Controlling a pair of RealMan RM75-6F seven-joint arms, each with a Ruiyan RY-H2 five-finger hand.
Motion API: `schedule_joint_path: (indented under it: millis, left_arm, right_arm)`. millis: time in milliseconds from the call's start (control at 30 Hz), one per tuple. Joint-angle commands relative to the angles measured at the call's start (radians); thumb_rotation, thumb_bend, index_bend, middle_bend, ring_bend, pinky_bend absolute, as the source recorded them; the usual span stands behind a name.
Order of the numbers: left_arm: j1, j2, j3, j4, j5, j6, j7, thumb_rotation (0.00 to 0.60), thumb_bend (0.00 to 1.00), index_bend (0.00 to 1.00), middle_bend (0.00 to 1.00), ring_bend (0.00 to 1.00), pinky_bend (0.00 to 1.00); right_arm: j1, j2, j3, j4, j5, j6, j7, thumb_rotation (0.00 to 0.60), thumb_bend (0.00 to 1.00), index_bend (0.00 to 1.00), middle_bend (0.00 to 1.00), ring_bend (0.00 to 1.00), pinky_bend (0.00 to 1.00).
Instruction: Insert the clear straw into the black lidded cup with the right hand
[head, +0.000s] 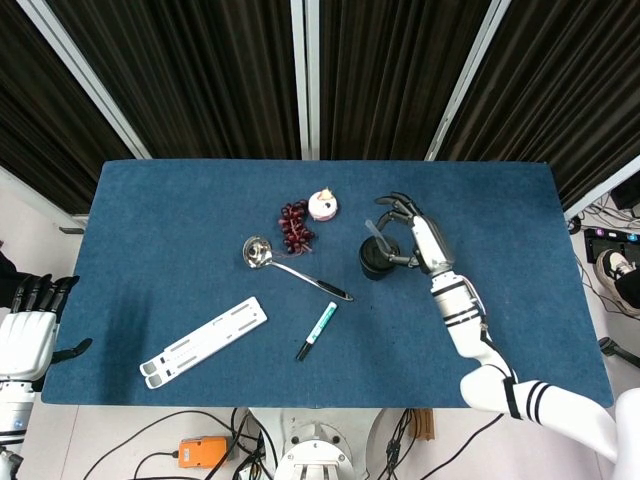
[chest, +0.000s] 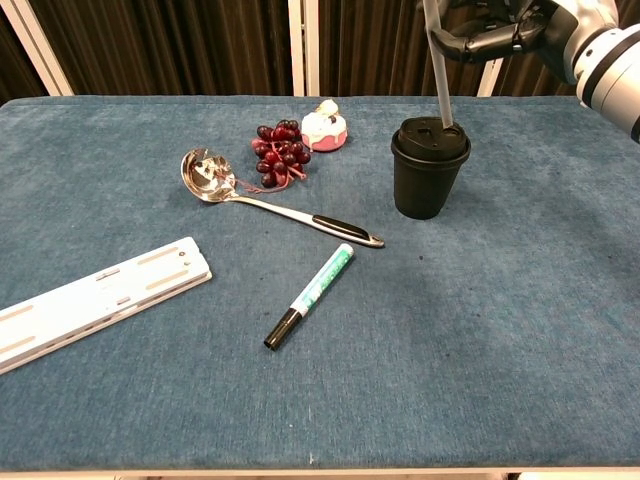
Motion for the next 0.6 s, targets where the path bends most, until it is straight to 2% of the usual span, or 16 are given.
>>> schedule_joint_path:
  millis: [33,400,600]
  left_arm:
    - [0.0,-0.001,0.0,0.0,0.0,0.0,0.001,0.6,0.04,0.13,0.14,0.07,0.01]
    - [0.0,-0.003,0.0,0.0,-0.004,-0.004,0.002,0.6,0.04,0.13,0.14,0.07,0.01]
    - [-0.002,-0.006,-0.001,0.004,-0.005,-0.007,-0.001,0.6,0.04,0.13,0.14,0.07,0.01]
  right_arm:
    - [0.002,-0.003,-0.002,0.005,0.002,-0.003,0.003,0.6,0.62,0.66,0.3,0.16,0.21]
    - [0.009,-0.018,-0.008,0.043,0.005,-0.019,0.046,0.6,0.62,0.65,0.3,0.16,0.2]
    - [-0.001,-0.027,-0.018,0.074,0.002,-0.02,0.108,0.6,0.62,0.59,0.3,0.16,0.18]
